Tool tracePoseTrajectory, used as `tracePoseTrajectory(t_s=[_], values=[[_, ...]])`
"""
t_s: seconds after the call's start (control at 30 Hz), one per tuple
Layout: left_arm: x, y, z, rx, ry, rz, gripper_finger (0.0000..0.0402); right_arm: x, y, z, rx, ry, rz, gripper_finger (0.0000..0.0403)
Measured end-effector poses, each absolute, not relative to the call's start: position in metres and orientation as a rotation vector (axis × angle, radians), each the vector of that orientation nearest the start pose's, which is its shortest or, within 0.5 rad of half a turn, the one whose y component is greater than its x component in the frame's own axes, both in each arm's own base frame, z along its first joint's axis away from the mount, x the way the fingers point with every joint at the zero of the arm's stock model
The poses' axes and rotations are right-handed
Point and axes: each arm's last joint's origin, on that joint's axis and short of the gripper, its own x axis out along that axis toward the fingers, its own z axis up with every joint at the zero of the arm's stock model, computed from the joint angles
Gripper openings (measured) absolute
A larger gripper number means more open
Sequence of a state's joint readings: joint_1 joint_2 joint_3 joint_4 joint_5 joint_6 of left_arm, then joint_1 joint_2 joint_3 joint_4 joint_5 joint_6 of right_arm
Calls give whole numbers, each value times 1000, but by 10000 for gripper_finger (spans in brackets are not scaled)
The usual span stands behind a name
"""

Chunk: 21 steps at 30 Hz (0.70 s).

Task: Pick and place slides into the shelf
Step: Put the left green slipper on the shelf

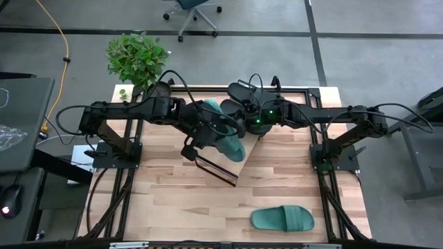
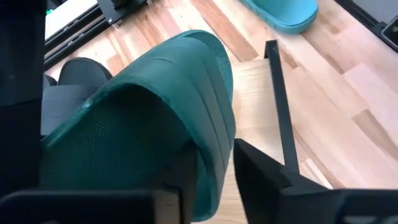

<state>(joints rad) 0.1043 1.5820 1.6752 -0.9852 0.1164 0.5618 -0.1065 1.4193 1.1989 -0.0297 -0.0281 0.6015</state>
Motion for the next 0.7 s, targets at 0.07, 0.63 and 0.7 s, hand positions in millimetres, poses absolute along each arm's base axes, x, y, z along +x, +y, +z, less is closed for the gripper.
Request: tracePoseTrajectory(t_s=[0.07,0.63,0.7], values=[[321,31,375,424,862,-239,116,324,-34,345,614,220,-163,68],[316,37,407,520,832,2,163,322,-44,344,572,195,-300,67],[314,39,421,547,809,75,163,321,-43,345,571,193,-299,67]])
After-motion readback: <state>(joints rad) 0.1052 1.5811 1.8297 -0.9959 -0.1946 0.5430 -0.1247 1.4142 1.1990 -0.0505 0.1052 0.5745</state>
